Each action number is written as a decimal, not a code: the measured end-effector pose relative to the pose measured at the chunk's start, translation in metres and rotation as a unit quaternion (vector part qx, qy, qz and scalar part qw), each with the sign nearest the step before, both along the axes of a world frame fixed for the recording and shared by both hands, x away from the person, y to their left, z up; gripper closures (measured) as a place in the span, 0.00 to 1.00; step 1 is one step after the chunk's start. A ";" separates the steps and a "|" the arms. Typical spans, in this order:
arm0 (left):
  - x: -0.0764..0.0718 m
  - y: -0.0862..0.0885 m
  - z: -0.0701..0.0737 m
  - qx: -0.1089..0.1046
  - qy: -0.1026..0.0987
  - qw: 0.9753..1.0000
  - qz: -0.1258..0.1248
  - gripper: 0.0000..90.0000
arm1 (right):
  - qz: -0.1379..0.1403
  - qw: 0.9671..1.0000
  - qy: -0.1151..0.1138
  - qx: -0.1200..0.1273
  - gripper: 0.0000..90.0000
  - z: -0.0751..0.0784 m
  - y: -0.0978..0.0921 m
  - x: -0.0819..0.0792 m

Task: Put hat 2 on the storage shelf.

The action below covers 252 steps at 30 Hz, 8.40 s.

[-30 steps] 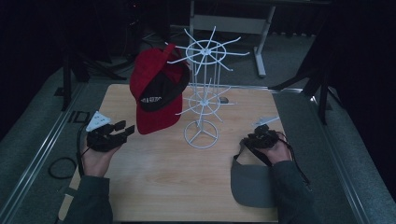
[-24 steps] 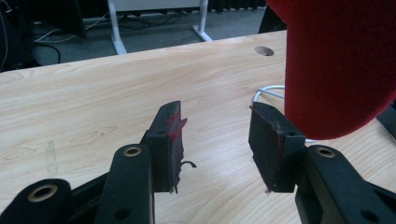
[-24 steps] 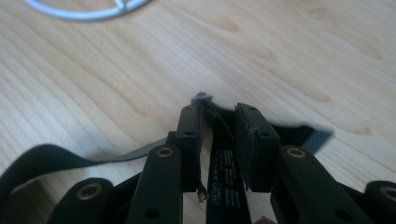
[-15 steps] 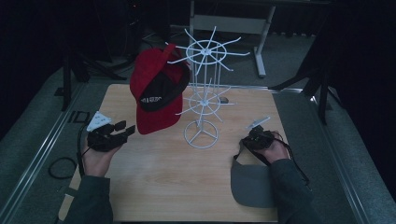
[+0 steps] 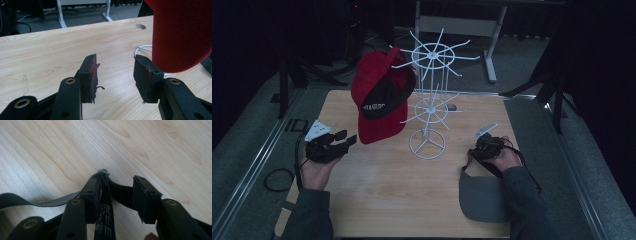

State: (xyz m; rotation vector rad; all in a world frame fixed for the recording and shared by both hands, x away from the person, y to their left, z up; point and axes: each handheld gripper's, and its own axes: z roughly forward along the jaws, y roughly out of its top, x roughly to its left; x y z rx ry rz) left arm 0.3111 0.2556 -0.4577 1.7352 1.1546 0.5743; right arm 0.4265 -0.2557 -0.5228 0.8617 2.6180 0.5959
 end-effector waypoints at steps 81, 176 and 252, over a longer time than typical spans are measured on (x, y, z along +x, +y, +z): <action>0.001 0.004 -0.028 -0.013 0.021 1.000 0.020 0.60 | -0.034 0.953 -0.134 0.268 0.96 0.113 0.001 -0.045; 0.003 -0.002 -0.034 -0.013 0.032 0.999 0.015 0.59 | 0.008 0.907 -0.181 0.381 0.96 0.209 -0.002 -0.050; 0.005 -0.009 -0.037 -0.008 0.036 0.999 0.006 0.59 | 0.005 0.907 -0.188 0.376 0.95 0.280 0.030 -0.006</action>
